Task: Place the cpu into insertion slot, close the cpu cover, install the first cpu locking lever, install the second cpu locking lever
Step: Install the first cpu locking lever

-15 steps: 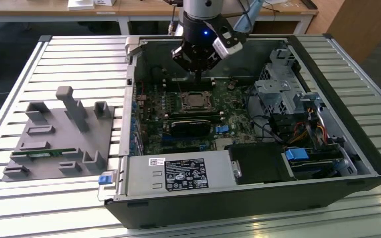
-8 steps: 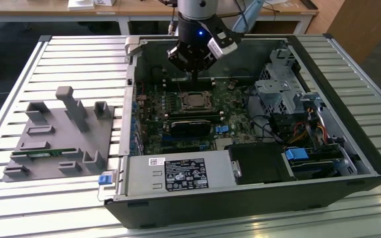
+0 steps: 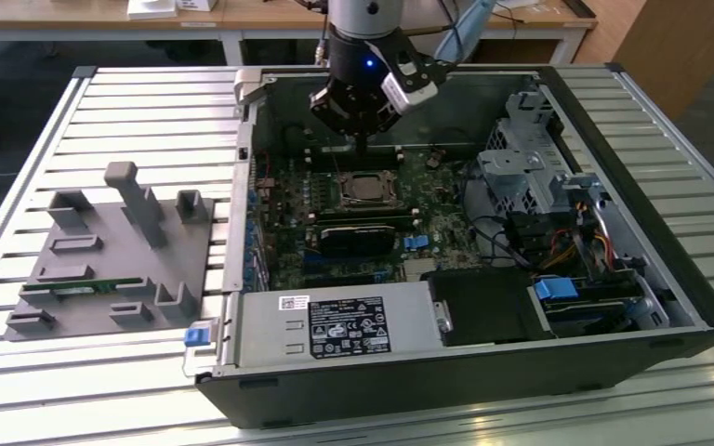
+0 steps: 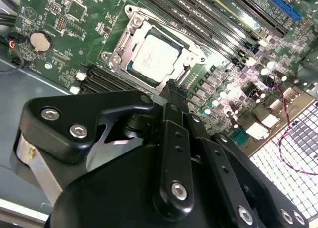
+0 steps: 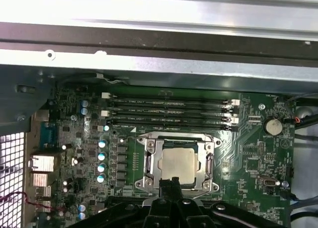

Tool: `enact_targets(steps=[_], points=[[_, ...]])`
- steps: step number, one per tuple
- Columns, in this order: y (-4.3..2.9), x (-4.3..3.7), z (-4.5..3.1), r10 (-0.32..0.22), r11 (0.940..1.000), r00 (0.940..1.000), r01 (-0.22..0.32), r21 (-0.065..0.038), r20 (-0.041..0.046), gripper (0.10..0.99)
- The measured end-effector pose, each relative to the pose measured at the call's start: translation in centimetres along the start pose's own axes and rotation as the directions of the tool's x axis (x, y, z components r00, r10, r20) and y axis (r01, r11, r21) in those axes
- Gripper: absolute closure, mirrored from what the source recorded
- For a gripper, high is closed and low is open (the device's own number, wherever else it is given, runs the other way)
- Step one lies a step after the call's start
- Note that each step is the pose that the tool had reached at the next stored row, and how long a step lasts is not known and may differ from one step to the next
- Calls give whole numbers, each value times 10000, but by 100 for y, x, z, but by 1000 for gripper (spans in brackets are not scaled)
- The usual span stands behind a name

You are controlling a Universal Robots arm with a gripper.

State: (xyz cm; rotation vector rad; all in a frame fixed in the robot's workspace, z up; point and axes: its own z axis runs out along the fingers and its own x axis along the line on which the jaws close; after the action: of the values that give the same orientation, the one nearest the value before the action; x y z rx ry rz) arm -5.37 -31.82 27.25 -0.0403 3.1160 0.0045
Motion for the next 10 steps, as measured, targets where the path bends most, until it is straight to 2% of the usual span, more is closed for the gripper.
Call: enact_targets(steps=[10], points=[[1,24,1,0,10000,10000,0,0,0,980]])
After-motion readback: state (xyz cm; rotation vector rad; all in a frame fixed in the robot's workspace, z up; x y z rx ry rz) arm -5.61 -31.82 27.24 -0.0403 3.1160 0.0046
